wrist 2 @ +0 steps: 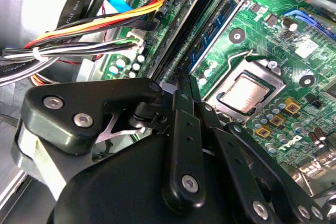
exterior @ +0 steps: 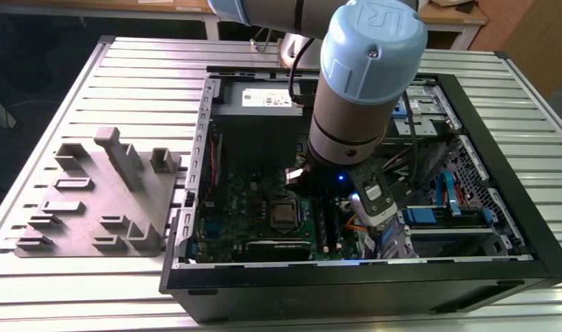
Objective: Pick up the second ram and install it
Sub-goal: 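Insert the second ram into the second slot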
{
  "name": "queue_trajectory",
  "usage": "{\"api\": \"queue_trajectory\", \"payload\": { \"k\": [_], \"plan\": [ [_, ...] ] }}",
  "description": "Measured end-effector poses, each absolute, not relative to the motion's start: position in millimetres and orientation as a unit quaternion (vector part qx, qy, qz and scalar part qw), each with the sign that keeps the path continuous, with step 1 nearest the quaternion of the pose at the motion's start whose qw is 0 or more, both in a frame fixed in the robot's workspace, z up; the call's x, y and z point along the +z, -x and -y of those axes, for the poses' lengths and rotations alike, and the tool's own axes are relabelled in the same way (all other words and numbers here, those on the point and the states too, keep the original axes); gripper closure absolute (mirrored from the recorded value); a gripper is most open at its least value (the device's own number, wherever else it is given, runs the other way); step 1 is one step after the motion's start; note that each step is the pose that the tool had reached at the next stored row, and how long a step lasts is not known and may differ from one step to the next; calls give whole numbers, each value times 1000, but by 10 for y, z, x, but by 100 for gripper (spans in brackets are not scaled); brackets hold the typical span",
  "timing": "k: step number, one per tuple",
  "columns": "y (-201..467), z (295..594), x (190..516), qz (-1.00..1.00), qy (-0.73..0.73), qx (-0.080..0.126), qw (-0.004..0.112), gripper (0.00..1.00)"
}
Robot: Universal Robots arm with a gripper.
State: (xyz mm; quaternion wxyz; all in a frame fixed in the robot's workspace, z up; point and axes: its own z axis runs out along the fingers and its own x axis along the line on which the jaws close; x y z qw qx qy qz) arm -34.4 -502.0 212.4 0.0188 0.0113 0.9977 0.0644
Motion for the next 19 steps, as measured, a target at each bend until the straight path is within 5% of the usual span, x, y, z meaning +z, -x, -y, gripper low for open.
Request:
{"api": "queue_trajectory", "payload": {
  "k": [16,19],
  "plan": [
    [344,5022,2122,-997,-11,70,19,92],
    [343,5021,2116,-997,-11,71,19,84]
  ]
}}
